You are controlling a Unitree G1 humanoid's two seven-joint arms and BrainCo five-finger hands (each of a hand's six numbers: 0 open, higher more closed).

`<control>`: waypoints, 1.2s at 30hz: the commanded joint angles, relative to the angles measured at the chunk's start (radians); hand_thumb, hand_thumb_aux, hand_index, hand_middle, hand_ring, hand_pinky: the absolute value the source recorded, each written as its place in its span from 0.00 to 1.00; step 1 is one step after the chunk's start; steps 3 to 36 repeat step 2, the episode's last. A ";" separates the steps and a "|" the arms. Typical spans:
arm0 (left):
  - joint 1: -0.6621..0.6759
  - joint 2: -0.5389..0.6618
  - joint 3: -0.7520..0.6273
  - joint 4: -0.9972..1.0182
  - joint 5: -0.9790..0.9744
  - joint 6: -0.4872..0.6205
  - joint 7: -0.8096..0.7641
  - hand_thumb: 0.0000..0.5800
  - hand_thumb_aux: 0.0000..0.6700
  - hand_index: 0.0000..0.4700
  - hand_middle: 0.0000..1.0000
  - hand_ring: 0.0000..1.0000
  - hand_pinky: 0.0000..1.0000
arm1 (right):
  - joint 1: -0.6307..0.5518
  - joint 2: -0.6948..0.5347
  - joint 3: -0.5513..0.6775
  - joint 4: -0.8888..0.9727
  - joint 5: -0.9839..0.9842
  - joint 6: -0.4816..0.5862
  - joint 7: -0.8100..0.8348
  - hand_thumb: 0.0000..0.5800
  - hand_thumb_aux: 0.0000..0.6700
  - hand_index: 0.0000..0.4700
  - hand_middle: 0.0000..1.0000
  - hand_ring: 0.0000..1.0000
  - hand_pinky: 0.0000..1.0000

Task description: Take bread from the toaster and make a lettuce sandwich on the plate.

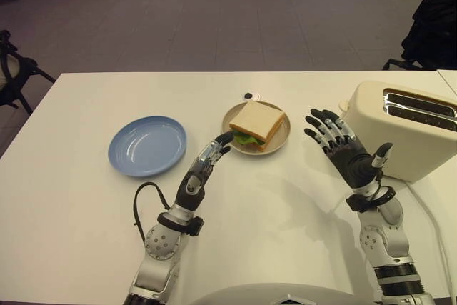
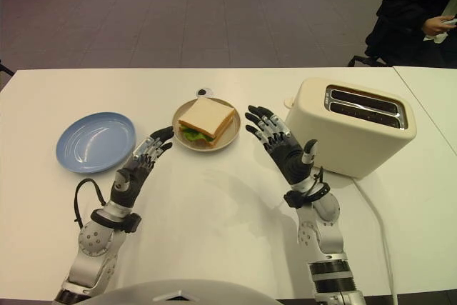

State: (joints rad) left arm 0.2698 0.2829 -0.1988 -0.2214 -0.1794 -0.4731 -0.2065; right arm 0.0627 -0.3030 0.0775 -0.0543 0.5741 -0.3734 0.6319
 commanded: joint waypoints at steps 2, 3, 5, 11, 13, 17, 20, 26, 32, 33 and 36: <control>0.001 -0.021 0.040 0.016 0.009 0.008 -0.014 0.00 0.00 0.00 0.00 0.00 0.00 | 0.007 0.020 -0.014 0.005 -0.062 -0.018 0.031 0.00 0.00 0.00 0.00 0.00 0.00; 0.001 -0.021 0.040 0.016 0.009 0.008 -0.014 0.00 0.00 0.00 0.00 0.00 0.00 | 0.007 0.020 -0.014 0.005 -0.062 -0.018 0.031 0.00 0.00 0.00 0.00 0.00 0.00; 0.001 -0.021 0.040 0.016 0.009 0.008 -0.014 0.00 0.00 0.00 0.00 0.00 0.00 | 0.007 0.020 -0.014 0.005 -0.062 -0.018 0.031 0.00 0.00 0.00 0.00 0.00 0.00; 0.001 -0.021 0.040 0.016 0.009 0.008 -0.014 0.00 0.00 0.00 0.00 0.00 0.00 | 0.007 0.020 -0.014 0.005 -0.062 -0.018 0.031 0.00 0.00 0.00 0.00 0.00 0.00; 0.001 -0.021 0.040 0.016 0.009 0.008 -0.014 0.00 0.00 0.00 0.00 0.00 0.00 | 0.007 0.020 -0.014 0.005 -0.062 -0.018 0.031 0.00 0.00 0.00 0.00 0.00 0.00; 0.001 -0.021 0.040 0.016 0.009 0.008 -0.014 0.00 0.00 0.00 0.00 0.00 0.00 | 0.007 0.020 -0.014 0.005 -0.062 -0.018 0.031 0.00 0.00 0.00 0.00 0.00 0.00; 0.001 -0.021 0.040 0.016 0.009 0.008 -0.014 0.00 0.00 0.00 0.00 0.00 0.00 | 0.007 0.020 -0.014 0.005 -0.062 -0.018 0.031 0.00 0.00 0.00 0.00 0.00 0.00; 0.001 -0.021 0.040 0.016 0.009 0.008 -0.014 0.00 0.00 0.00 0.00 0.00 0.00 | 0.007 0.020 -0.014 0.005 -0.062 -0.018 0.031 0.00 0.00 0.00 0.00 0.00 0.00; 0.001 -0.021 0.040 0.016 0.009 0.008 -0.014 0.00 0.00 0.00 0.00 0.00 0.00 | 0.007 0.020 -0.014 0.005 -0.062 -0.018 0.031 0.00 0.00 0.00 0.00 0.00 0.00; 0.001 -0.021 0.040 0.016 0.009 0.008 -0.014 0.00 0.00 0.00 0.00 0.00 0.00 | 0.007 0.020 -0.014 0.005 -0.062 -0.018 0.031 0.00 0.00 0.00 0.00 0.00 0.00; 0.001 -0.021 0.040 0.016 0.009 0.008 -0.014 0.00 0.00 0.00 0.00 0.00 0.00 | 0.007 0.020 -0.014 0.005 -0.062 -0.018 0.031 0.00 0.00 0.00 0.00 0.00 0.00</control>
